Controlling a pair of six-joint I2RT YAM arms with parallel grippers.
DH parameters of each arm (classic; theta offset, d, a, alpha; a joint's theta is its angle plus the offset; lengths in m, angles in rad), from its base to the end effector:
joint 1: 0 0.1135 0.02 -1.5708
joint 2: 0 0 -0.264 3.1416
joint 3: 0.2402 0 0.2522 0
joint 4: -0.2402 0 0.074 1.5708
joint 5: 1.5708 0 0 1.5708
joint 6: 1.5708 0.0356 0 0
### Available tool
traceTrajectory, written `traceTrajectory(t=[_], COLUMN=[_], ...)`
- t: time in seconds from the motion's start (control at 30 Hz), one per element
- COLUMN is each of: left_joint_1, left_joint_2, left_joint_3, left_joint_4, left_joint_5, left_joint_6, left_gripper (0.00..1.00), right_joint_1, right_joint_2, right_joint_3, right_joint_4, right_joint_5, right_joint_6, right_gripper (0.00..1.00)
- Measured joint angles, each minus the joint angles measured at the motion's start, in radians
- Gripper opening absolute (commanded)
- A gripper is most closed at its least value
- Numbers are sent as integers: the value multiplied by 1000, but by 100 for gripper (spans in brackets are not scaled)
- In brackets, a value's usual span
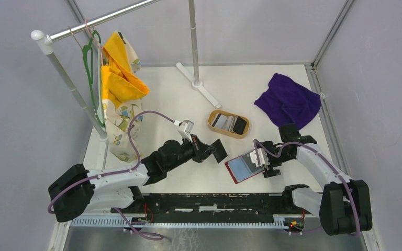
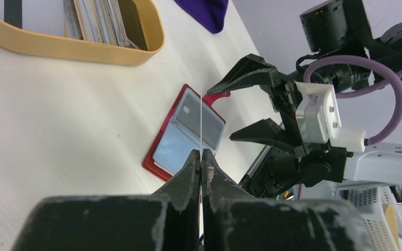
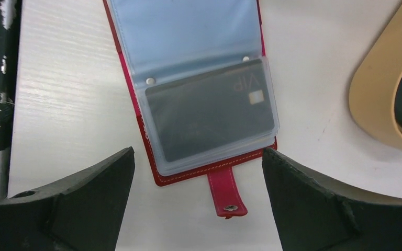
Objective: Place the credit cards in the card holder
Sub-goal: Move the card holder to the center of the board.
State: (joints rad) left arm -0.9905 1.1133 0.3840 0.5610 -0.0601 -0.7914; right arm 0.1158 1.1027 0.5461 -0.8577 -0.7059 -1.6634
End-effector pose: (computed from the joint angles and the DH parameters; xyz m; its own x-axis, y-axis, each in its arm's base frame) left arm 0.1301 -0.1945 0.2135 -0.6353 -0.3261 -0.7001 0.4986 0.5191 -0.6942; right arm 0.1526 0.0410 0.1708 0.2783 -0.7305 -0.6236 -0.9595 -0.1824 -0.2144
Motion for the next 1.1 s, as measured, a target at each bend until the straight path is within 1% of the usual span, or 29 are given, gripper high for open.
traceTrajectory(t=[0.2,0.37,0.5,0.53,0.63,0.7,0.9,0.97,1.03,1.1], left_joint_1=[0,0,0,0,0,0,0,0,0,0], left_joint_2=[9,85,147,158,186,210,325,351,358,357], left_joint_3=[-12,-26,-31,-32,-32,-32,-32,-35,-43,-51], left_joint_4=[-8,64,113,126,172,198,287,306,314,320], left_joint_5=[25,89,123,128,147,150,167,166,160,152], left_joint_6=[17,15,14,13,-5,-20,-106,-131,-150,-163], left_gripper=[2,2,2,2,2,2,2,2,2,2], right_joint_1=[9,28,42,45,65,97,236,283,327,351], right_joint_2=[59,90,111,111,111,111,112,115,119,120], right_joint_3=[13,13,13,13,13,12,2,0,1,2], right_joint_4=[49,98,113,114,124,140,233,266,293,301], right_joint_5=[80,138,161,164,178,189,214,223,232,233], right_joint_6=[100,187,246,256,294,336,503,570,625,665], right_gripper=[91,86,84,83,75,69,63,63,66,74])
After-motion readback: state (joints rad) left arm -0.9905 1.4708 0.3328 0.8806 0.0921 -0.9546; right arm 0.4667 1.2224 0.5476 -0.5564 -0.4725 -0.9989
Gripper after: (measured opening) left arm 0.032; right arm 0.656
